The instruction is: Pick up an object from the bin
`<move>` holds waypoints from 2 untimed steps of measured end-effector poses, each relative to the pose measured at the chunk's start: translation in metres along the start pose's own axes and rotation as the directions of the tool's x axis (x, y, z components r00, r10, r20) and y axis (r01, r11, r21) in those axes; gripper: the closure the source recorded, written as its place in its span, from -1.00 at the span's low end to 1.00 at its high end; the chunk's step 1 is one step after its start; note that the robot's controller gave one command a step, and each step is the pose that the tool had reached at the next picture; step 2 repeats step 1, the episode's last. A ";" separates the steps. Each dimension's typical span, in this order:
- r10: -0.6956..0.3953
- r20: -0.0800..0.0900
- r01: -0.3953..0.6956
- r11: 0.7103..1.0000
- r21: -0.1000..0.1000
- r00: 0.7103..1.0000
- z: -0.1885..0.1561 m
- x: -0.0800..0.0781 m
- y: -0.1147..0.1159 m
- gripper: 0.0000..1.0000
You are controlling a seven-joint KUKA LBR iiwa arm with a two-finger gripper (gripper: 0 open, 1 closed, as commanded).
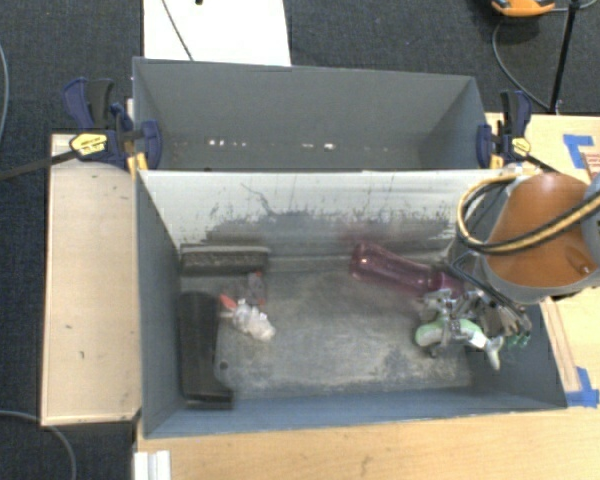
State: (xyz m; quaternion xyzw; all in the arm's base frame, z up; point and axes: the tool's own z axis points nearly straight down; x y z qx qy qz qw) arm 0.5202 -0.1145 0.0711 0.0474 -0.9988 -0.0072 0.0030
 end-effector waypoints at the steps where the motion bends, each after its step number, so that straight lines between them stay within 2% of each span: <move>1: 0.001 0.000 -0.001 1.000 0.000 1.000 0.000 0.000 0.000 1.00; 2: 0.001 0.000 -0.001 1.000 0.000 1.000 0.000 0.000 0.000 1.00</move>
Offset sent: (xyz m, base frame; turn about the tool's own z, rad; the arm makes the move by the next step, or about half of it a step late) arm -0.0385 -0.0205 0.0264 -0.0374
